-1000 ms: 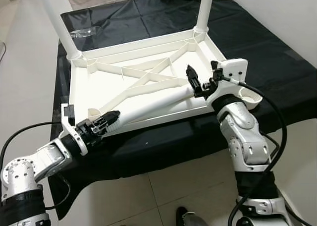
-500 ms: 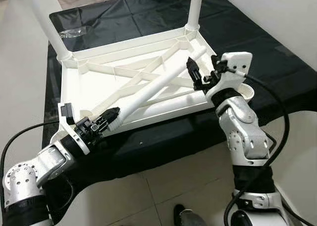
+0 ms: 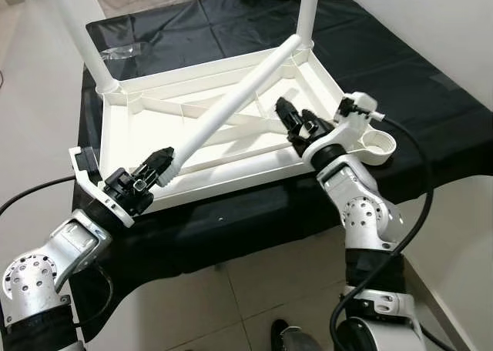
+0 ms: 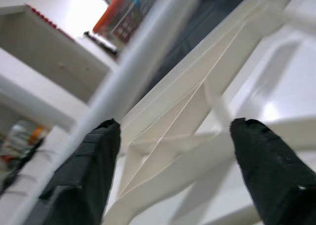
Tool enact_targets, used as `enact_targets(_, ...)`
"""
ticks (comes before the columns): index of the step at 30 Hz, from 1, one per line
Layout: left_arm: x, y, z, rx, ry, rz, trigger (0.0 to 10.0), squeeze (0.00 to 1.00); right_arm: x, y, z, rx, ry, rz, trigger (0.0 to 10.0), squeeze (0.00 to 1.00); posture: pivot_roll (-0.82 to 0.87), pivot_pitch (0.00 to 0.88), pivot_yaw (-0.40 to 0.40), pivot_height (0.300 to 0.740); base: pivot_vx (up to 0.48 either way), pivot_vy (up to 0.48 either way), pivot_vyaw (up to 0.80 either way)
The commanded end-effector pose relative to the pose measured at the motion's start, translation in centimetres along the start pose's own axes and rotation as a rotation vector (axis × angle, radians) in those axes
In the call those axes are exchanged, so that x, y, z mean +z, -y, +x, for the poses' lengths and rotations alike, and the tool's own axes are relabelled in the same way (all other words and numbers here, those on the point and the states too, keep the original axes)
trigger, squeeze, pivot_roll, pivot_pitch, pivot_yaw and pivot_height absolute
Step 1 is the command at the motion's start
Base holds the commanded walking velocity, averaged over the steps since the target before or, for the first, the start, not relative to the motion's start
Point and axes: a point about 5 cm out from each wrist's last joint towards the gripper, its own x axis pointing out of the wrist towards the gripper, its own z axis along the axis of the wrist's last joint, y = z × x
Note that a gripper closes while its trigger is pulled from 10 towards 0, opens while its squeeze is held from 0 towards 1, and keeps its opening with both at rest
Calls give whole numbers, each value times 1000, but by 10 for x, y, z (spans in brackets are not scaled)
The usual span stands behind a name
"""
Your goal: Building children table
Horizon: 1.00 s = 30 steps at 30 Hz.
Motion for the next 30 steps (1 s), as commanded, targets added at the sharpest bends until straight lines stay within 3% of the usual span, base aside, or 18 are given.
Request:
enact_targets(1,1,5,-7,-24,28,7,0,0,-7,-1,0,37,-27,128,10000,1000,-53,145,34,740,0,0,0)
enact_targets(6,-7,14,-10,-49,9,32,0,0,-12,0,-1,82,-61,193,10000,1000,-49,135,27,740,0,0,0)
enact_targets(7,-12,19,-11,-64,-4,38,0,0,-14,-2,-1,124,-83,230,10000,737,-44,128,24,740,0,0,0)
enact_targets(8,-12,19,-11,-64,-4,38,0,0,-14,-2,-1,124,-83,230,10000,737,-44,128,24,740,0,0,0)
enact_targets(9,-15,22,-12,-75,-16,46,0,0,-15,-5,-1,158,-91,269,10000,0,-44,128,24,740,0,0,0)
enact_targets(10,-15,22,-12,-75,-16,46,0,0,-15,-5,-1,158,-91,269,10000,0,-44,128,24,740,0,0,0)
enact_targets(12,-23,26,-14,-76,-30,56,0,0,-10,-17,-3,296,-108,401,10000,0,-40,123,19,740,0,0,0)
enact_targets(13,-27,27,-15,-72,-34,58,6235,0,-9,-23,-5,356,-120,451,10000,0,-40,123,19,740,0,0,0)
enact_targets(14,-27,27,-15,-72,-34,58,6235,0,-9,-23,-5,356,-120,451,10000,0,-40,123,19,740,0,0,0)
enact_targets(15,-30,29,-16,-79,-37,54,10000,0,-8,-28,-7,414,-139,488,10000,0,-40,123,19,740,0,0,0)
enact_targets(16,-32,31,-16,-78,-36,52,10000,0,-7,-35,-10,478,-165,525,10000,0,-40,123,19,740,0,0,0)
enact_targets(21,-34,31,-15,-71,-36,52,10000,0,-8,-38,-12,516,-190,554,10000,0,-40,123,19,740,0,0,0)
enact_targets(30,-45,37,-11,-88,-53,19,10000,0,-21,-44,-13,536,-257,542,10000,0,-40,123,19,740,0,0,0)
